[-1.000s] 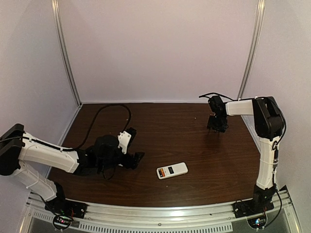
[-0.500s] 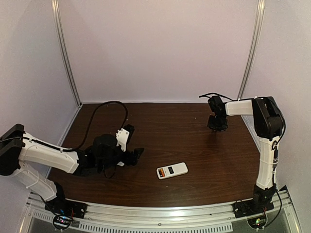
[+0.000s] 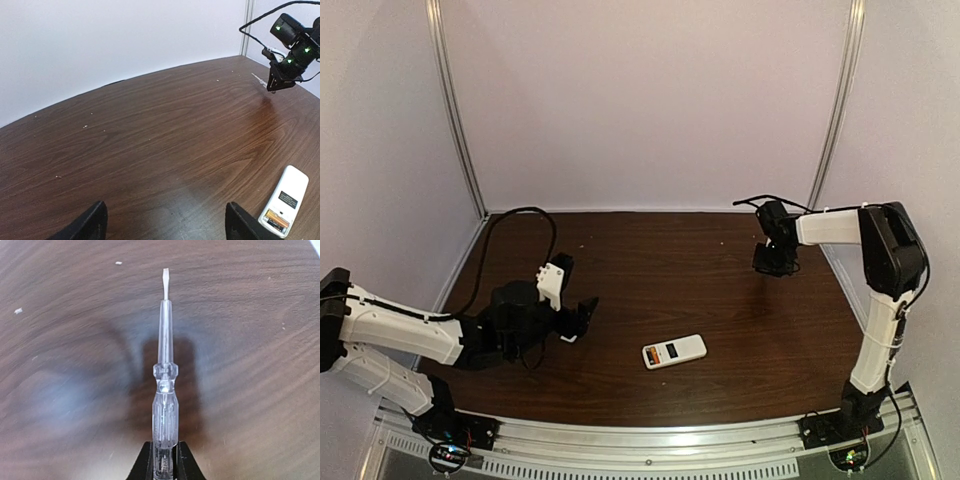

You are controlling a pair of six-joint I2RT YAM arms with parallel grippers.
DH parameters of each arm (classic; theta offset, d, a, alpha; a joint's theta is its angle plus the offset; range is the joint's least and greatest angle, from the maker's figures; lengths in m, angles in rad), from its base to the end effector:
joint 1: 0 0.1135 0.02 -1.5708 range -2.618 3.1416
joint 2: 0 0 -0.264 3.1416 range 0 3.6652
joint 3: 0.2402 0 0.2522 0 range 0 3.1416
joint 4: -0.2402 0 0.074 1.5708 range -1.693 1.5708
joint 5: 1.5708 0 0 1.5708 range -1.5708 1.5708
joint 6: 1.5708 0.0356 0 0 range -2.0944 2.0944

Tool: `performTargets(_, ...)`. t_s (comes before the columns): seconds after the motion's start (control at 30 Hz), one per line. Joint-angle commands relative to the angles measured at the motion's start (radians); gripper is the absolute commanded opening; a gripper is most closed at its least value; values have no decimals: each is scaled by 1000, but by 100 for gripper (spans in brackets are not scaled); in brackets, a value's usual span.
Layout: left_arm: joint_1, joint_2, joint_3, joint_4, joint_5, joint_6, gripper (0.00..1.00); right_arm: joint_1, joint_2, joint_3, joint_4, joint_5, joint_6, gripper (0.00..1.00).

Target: Unload the batteries from the remote control

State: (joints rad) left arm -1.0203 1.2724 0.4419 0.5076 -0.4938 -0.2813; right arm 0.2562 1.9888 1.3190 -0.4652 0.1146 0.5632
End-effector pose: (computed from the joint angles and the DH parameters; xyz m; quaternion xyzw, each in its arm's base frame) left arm 0.1461 -0.2058 0.1920 0.1511 0.7854 -0.1854 0.5709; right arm 0.3905 0.0981 0.1506 0.1613 0.9614 0.0347 0.2202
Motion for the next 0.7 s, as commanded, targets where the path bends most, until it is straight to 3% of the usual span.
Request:
performTargets(0.0,2,-8,-24,61,-25,13,83,69,-172,-68,6,-18,-36,0)
performTargets(0.2,8,-8,-35,92,7,23,82,182,-370,-186,56,-75,-76,0)
performTargets(0.67,34,-89,-112,211,296,28,82,482,-843,-499,149,-138,-162,0)
